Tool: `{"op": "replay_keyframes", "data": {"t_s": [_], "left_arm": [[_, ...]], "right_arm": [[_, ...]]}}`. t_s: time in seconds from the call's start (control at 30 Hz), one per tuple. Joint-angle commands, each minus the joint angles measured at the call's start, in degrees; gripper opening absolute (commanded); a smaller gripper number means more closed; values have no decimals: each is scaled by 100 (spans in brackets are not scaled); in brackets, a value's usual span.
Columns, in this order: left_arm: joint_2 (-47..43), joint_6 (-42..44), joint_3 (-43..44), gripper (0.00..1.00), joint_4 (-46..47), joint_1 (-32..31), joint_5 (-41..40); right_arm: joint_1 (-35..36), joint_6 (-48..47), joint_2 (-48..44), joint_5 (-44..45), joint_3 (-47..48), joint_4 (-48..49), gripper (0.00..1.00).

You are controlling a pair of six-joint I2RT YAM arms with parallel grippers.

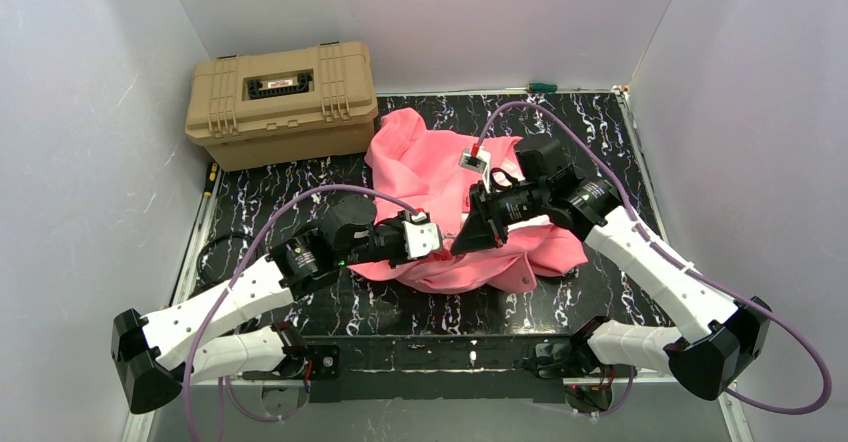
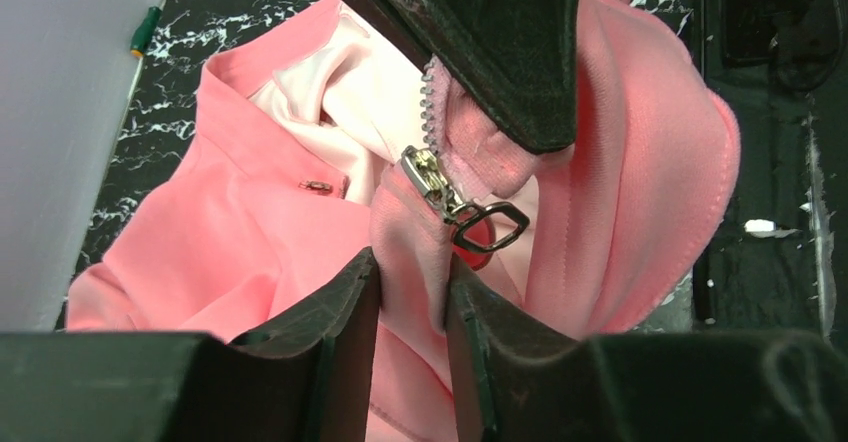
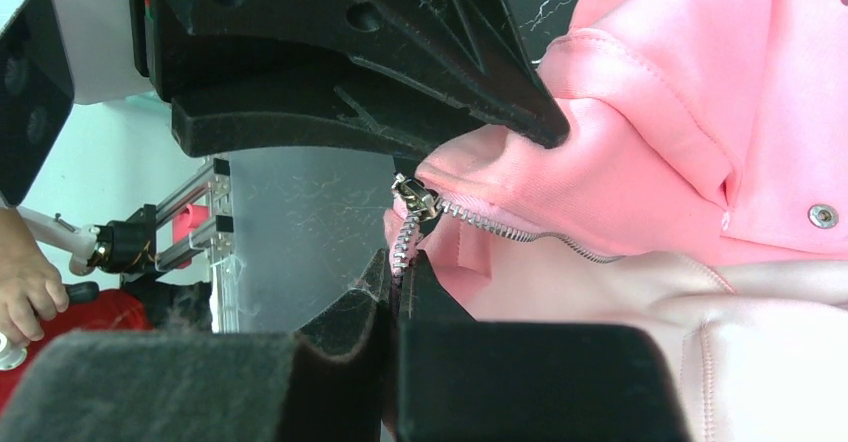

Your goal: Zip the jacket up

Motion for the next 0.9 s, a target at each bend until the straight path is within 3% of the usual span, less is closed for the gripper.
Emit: {"op": "replay_keyframes", "data": {"t_s": [0.0, 0.07, 0.13, 0.43, 0.57, 0.87], "left_arm": [[-152, 145, 61, 20, 79, -30, 72], [-190, 206, 57, 7, 137, -30, 79], [-205, 280, 55, 2, 172, -31, 57], [-665, 853, -360, 0, 828, -30, 232], [-764, 1253, -430, 0, 828, -38, 418], [-664, 2176, -453, 1, 853, -44, 774]], "right_arm": [[-46, 106, -202, -216, -93, 286, 1], [-58, 157, -218, -256, -162, 361, 1], [-75, 217, -237, -290, -232, 454, 1], [-288, 635, -411, -692, -781, 1059, 1], [-390, 1102, -539, -876, -1030, 1738, 1], [-411, 1539, -619, -1278, -1150, 2278, 1]]}}
